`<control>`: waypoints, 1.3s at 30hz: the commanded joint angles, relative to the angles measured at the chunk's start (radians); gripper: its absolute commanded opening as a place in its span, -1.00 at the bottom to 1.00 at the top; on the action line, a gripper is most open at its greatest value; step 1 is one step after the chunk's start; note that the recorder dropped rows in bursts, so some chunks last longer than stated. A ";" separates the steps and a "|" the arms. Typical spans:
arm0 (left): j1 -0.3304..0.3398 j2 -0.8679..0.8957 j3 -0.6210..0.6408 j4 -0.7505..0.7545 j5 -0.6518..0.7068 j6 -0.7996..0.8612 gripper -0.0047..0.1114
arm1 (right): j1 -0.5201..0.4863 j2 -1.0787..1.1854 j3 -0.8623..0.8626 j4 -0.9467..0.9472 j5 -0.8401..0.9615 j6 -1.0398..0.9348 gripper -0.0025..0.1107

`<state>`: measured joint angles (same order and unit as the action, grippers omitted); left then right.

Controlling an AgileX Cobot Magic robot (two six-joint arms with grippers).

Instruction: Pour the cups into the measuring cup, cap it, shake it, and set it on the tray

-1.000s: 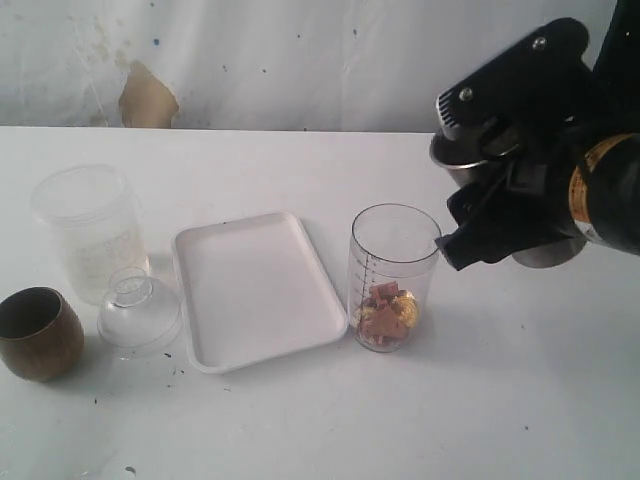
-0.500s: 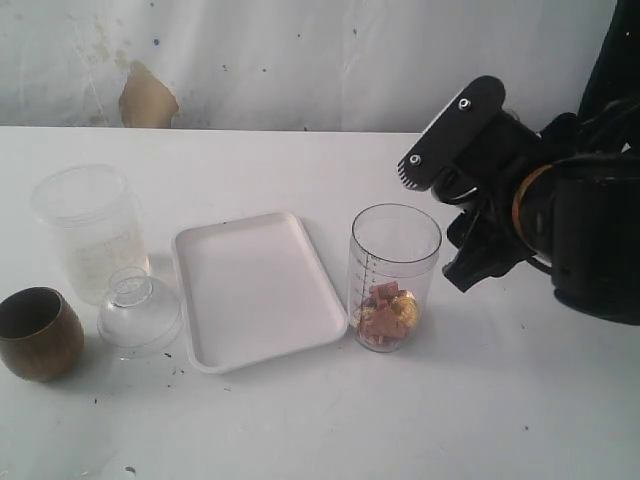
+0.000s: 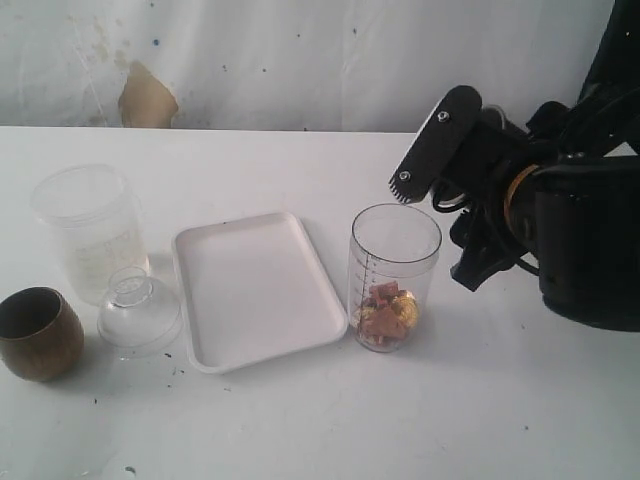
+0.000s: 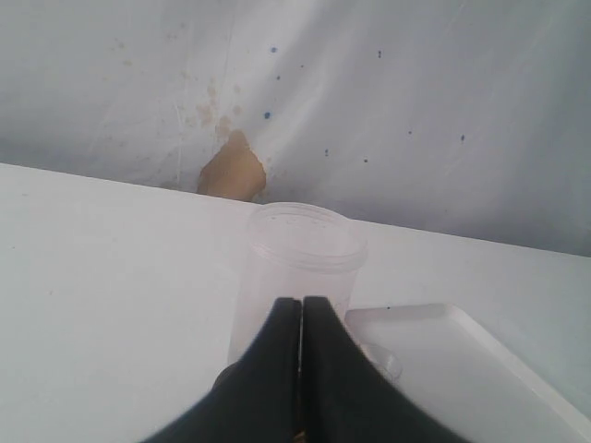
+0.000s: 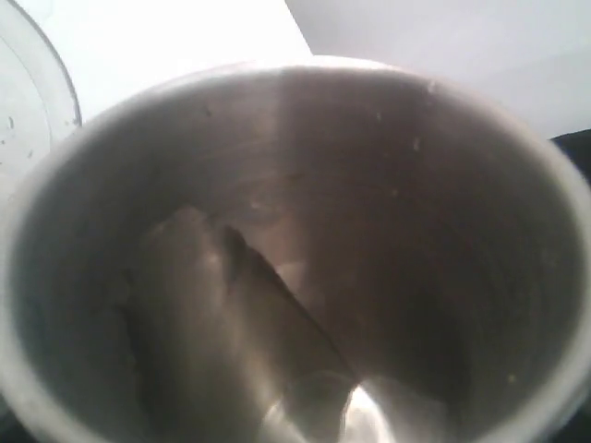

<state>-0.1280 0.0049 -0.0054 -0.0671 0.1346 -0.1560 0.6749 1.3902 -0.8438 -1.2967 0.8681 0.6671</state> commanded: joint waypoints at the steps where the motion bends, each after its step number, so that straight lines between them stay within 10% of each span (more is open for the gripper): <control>1: -0.005 -0.005 0.005 0.001 -0.014 -0.003 -0.90 | 0.002 -0.003 -0.007 -0.056 -0.047 -0.069 -0.96; 39: -0.005 -0.005 0.005 0.001 -0.014 -0.003 -0.90 | 0.002 -0.003 -0.007 -0.282 0.009 -0.290 -0.96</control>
<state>-0.1280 0.0049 -0.0054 -0.0671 0.1346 -0.1560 0.6749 1.3902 -0.8438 -1.5369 0.8549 0.3914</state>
